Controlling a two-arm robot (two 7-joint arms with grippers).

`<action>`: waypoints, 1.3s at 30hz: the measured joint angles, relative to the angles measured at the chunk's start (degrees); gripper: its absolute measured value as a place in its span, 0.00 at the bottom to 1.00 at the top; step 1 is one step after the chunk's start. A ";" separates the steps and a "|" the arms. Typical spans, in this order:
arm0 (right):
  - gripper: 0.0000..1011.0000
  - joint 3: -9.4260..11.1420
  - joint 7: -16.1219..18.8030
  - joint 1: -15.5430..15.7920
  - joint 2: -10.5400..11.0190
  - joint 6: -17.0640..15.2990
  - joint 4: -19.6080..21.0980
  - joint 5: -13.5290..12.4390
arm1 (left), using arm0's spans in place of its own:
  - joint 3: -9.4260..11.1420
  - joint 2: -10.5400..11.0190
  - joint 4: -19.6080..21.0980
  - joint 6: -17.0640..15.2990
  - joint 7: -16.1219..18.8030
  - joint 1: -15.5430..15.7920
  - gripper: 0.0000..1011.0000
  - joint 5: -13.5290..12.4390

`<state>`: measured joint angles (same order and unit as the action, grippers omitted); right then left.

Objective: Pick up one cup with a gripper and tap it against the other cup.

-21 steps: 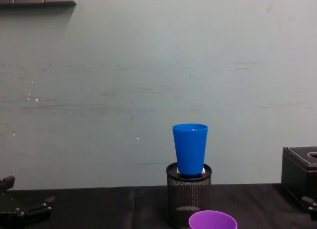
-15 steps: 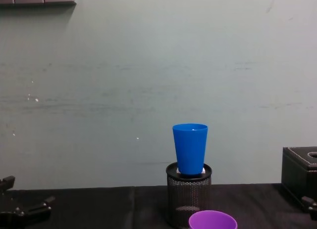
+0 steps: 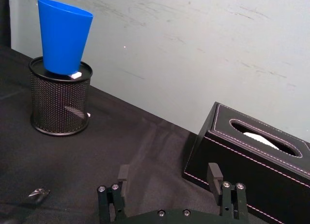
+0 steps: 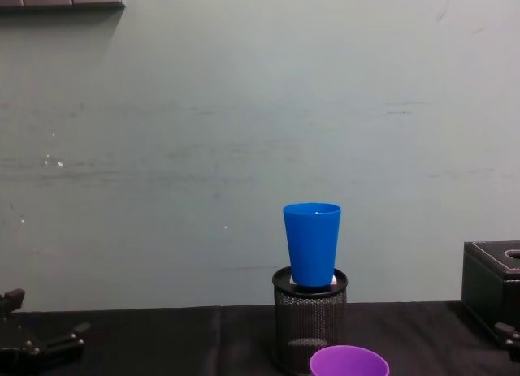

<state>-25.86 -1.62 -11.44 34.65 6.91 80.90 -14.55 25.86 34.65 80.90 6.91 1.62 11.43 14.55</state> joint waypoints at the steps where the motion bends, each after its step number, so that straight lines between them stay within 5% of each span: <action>1: 0.99 0.00 0.00 0.00 0.00 0.00 0.00 0.00 | 0.00 0.00 0.00 0.00 0.00 0.00 0.99 0.00; 39: 0.99 0.00 0.00 0.00 0.00 0.00 0.00 0.00 | 0.00 0.00 0.00 0.00 0.00 0.00 0.99 0.00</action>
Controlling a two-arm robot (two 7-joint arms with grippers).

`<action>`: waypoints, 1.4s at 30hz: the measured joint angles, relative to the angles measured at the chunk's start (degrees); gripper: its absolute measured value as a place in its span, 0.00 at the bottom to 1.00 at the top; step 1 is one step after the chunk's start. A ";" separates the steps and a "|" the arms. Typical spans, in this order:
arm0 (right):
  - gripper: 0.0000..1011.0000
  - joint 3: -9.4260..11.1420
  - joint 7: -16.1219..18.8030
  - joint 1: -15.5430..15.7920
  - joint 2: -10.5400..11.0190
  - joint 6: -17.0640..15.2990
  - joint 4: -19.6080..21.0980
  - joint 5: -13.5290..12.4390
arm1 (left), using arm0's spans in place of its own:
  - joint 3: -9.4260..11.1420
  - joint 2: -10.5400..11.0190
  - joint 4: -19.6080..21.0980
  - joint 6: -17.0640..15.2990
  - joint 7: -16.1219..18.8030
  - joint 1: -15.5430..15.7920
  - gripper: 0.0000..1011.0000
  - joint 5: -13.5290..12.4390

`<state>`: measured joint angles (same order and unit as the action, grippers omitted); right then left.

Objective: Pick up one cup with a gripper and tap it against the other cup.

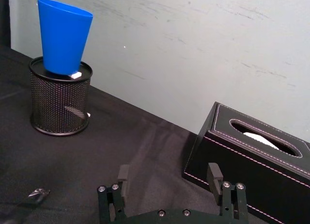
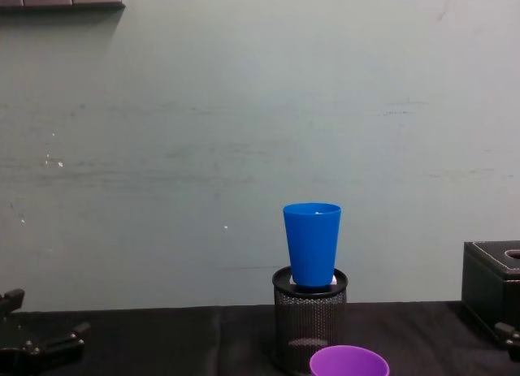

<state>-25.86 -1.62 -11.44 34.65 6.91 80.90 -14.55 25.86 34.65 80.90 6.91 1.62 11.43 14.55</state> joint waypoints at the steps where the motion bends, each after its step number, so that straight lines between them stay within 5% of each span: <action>1: 0.99 0.00 0.00 0.00 0.00 0.00 0.00 0.00 | 0.00 0.00 0.00 0.00 0.00 0.00 0.99 0.00; 24: 0.99 0.99 0.27 0.18 0.26 0.45 1.02 0.19 | 0.00 0.00 0.00 0.00 0.00 0.00 0.99 0.00; 32: 0.99 2.53 5.92 4.38 2.00 3.06 5.96 -3.22 | 0.00 0.00 0.00 0.00 0.00 0.00 0.99 0.00; 42: 0.99 -0.13 17.64 8.06 2.36 6.98 8.60 -6.68 | 0.00 0.00 0.00 0.00 0.00 0.00 0.99 0.00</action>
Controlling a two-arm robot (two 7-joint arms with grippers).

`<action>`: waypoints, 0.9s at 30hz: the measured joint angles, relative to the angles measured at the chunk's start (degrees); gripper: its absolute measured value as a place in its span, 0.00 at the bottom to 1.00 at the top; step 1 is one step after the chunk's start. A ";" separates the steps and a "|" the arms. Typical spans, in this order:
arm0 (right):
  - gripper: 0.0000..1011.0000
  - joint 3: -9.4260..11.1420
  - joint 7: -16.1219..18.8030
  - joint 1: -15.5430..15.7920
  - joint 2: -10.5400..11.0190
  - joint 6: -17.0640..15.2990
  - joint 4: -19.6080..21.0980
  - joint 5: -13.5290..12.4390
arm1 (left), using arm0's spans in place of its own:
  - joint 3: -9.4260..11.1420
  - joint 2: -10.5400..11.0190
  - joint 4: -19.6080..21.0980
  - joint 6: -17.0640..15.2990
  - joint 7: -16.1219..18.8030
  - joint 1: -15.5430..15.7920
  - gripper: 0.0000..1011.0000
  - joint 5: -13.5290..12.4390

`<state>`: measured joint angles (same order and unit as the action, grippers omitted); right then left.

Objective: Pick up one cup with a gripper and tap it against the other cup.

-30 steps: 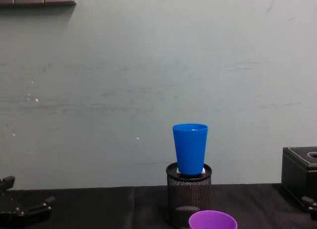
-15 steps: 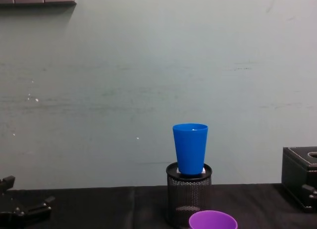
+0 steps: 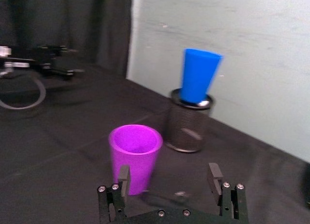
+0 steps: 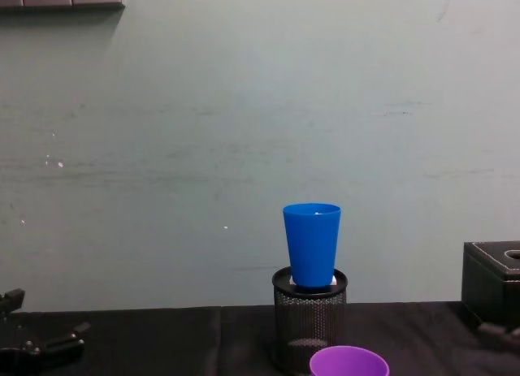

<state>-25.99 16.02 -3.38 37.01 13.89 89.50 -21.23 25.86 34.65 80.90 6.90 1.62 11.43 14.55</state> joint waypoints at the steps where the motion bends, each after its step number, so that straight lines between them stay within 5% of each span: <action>1: 0.99 -0.27 0.58 -0.07 -0.25 0.10 -0.19 0.00 | 0.00 0.00 0.00 0.00 0.00 0.00 0.99 0.00; 15: 0.99 -3.07 6.44 -3.86 -6.43 2.06 -6.99 1.39 | 0.00 0.00 0.00 0.00 0.00 0.00 0.99 0.00; 27: 0.99 -1.81 8.32 -7.75 -12.06 -0.35 -13.12 -0.31 | 0.00 0.00 0.00 0.00 0.00 0.00 0.99 0.00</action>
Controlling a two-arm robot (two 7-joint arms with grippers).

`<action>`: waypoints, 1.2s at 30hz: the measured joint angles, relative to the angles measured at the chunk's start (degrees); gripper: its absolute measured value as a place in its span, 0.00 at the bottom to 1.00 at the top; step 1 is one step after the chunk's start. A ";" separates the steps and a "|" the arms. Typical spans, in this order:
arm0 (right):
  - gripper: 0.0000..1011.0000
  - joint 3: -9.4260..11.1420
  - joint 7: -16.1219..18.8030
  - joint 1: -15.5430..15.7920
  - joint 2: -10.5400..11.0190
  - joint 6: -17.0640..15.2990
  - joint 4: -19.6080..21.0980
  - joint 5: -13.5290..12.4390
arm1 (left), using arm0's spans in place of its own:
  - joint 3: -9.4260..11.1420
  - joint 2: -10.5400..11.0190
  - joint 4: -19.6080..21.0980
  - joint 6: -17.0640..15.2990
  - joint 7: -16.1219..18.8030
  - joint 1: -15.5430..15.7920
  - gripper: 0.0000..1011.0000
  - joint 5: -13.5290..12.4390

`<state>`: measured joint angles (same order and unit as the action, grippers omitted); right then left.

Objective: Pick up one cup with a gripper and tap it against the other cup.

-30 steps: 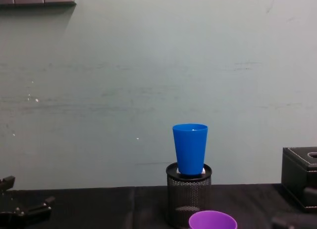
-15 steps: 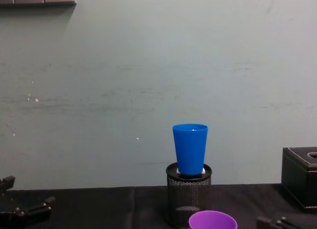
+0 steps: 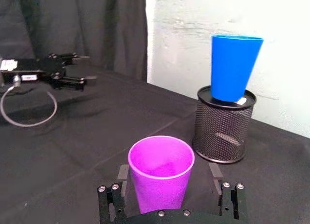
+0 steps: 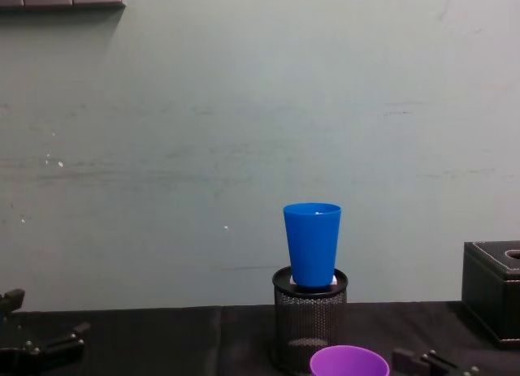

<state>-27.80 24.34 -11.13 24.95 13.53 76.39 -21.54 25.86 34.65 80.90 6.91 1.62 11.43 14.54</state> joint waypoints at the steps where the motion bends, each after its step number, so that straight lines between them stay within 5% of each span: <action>1: 0.99 0.11 0.08 -0.19 -0.28 -0.23 -0.24 -0.15 | 0.00 0.00 0.00 0.00 0.00 0.00 0.99 0.00; 19: 0.99 1.01 1.72 -3.24 -5.30 -4.23 -3.75 -0.08 | 0.00 0.00 0.00 0.00 0.00 0.00 0.99 0.00; 36: 0.99 1.46 1.90 -4.04 -7.74 -2.90 -6.22 4.39 | 0.00 0.00 0.00 0.00 0.00 0.00 0.99 0.00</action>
<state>-26.34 26.23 -15.17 17.21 10.63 70.17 -17.15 25.86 34.65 80.90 6.91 1.62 11.43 14.55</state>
